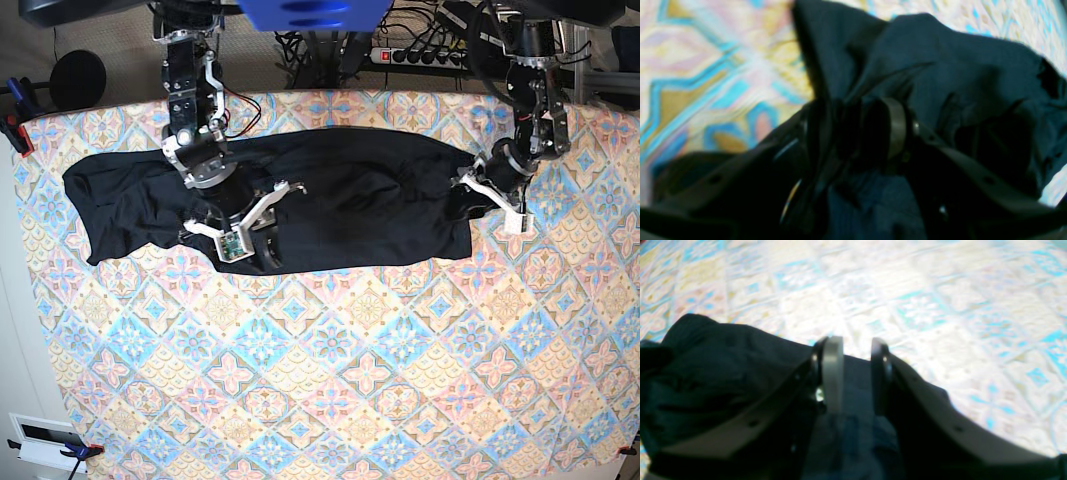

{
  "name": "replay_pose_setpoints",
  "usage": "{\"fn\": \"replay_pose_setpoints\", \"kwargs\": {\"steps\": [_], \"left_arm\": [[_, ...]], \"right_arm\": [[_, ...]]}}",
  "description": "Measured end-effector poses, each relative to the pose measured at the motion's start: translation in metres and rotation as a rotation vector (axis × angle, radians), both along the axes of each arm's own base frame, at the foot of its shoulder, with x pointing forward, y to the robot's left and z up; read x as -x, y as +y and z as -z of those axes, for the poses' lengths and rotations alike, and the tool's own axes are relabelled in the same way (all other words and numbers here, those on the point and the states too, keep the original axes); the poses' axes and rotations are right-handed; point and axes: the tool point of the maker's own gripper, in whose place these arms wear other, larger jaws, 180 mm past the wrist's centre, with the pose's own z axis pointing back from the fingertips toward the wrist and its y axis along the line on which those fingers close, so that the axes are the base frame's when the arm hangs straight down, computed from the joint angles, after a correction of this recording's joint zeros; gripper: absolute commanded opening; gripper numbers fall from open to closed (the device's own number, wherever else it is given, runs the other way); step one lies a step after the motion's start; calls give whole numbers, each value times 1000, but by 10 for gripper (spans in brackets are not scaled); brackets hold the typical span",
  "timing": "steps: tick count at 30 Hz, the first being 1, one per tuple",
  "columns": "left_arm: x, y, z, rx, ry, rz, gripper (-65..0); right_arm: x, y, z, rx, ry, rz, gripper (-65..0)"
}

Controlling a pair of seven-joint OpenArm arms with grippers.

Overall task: Layout the t-shirt on the table in an organized manner, then fold the t-shirt properly
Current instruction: 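Move the right gripper onto the shirt's middle and grasp the fabric, then release the shirt end with the left gripper and regrasp it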

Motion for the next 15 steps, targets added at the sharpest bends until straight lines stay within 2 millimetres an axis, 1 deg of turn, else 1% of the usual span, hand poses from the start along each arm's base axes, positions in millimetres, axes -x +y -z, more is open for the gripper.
{"fn": "replay_pose_setpoints", "kwargs": {"steps": [2, 3, 4, 6, 8, 10, 13, 15], "left_arm": [[5, 2, 1, 32, 18, -18, -388], [9, 5, 2, 40, 42, -15, -385], [12, 9, 1, 48, 61, -13, -374], [16, 16, -1, 81, 82, -34, -343], [22, 21, -4, 128, 97, -60, -285], [26, 22, -8, 180, 111, -67, -212], [29, 15, -15, 226, 106, -20, -105], [33, 13, -17, 231, 112, 20, -55]], "right_arm": [[11, -8, 12, 16, 34, 5, -509], [19, -11, 22, 28, 63, 4, -509], [29, -14, 32, 38, 99, 5, -509], [34, -21, 40, 53, 128, 12, -509], [26, -32, 33, 53, 99, 48, -509], [23, -39, 30, 54, 85, 69, -509], [30, -46, 38, 65, 117, 84, -509], [30, -49, 38, 67, 118, 89, -509]]}}
